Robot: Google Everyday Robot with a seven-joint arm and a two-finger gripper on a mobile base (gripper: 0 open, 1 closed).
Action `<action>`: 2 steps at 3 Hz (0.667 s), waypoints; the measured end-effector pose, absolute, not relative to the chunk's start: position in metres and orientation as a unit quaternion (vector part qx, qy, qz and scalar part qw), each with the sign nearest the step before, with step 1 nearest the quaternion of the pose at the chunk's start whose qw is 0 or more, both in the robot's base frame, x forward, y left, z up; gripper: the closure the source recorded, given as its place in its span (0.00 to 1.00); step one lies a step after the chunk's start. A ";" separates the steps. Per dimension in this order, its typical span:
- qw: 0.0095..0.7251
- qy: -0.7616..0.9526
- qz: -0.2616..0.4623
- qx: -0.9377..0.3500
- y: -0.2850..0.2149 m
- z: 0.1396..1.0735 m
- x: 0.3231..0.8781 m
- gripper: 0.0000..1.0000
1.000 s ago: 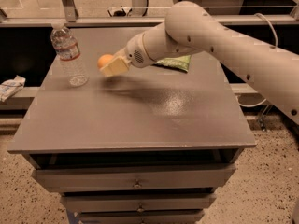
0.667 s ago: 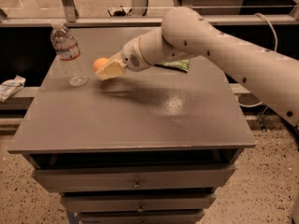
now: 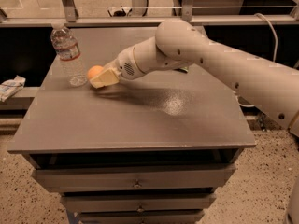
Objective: Move orange near water bottle
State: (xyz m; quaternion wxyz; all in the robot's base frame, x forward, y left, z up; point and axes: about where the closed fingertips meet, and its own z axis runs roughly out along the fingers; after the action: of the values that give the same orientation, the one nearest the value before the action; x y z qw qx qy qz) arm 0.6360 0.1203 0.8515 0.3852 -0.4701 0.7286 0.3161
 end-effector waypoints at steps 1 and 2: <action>0.383 0.729 0.321 -0.468 0.123 0.847 0.635 0.39; 0.382 0.728 0.325 -0.467 0.124 0.844 0.634 0.16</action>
Offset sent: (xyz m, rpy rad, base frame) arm -0.0010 0.0008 -0.0105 0.0199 0.0205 -0.0029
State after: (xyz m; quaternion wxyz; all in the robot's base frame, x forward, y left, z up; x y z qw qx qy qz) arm 0.6341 0.1244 0.8435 0.3819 -0.4667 0.7285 0.3250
